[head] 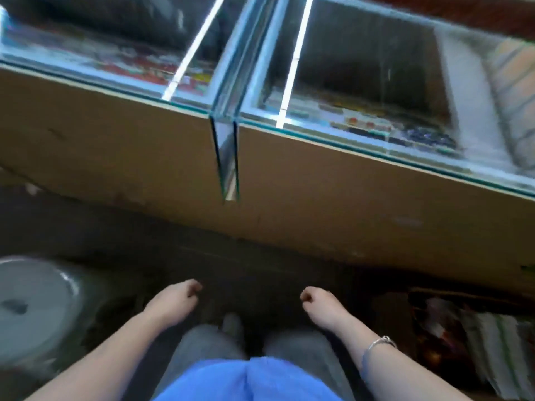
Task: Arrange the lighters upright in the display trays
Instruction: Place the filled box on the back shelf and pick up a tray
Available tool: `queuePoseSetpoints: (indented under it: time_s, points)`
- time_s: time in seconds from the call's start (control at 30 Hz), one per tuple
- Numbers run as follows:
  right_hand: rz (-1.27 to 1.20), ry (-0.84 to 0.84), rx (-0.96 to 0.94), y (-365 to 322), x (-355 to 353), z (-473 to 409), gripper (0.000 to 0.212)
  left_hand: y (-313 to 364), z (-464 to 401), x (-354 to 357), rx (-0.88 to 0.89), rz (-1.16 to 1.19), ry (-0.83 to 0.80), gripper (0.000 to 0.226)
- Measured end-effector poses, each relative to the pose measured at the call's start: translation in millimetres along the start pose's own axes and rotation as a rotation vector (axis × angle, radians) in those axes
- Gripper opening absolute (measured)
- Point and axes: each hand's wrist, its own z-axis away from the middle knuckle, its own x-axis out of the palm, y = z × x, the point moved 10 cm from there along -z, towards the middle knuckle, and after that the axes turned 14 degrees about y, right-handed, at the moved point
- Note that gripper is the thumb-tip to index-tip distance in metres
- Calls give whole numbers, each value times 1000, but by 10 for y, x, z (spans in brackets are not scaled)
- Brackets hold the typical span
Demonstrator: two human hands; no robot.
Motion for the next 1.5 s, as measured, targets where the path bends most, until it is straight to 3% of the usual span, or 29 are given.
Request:
queuePoseSetpoints:
  time_s: [0.17, 0.27, 0.6, 0.8, 1.03, 1.17, 1.33, 1.5]
  points:
    - [151, -108, -245, -1206, 339, -157, 30, -1283, 544, 40, -335, 167, 44, 33]
    - [296, -174, -387, -1737, 542, -162, 31, -1686, 893, 187, -453, 163, -13, 35]
    - [691, -331, -697, -3009, 890, -418, 24, -1769, 777, -49, -555, 425, 86, 38]
    - [842, -347, -983, -4096, 903, -547, 27, -1906, 280, -798, -581, 535, 207, 38]
    - [611, -253, -1411, -5915, 442, -241, 29, -2231, -470, -2270, -554, 756, 517, 31]
    - [246, -122, -1527, -6862, -186, 43, 26, -2383, -619, -3377, -466, 868, 793, 35]
    - [-130, 15, -1403, -7608, -927, -93, 26, -2510, -818, -4580, -318, 991, 1009, 33]
    - [-293, 127, -1189, -8203, -1295, -722, 25, -2687, -1327, -5513, -133, 995, 1027, 25]
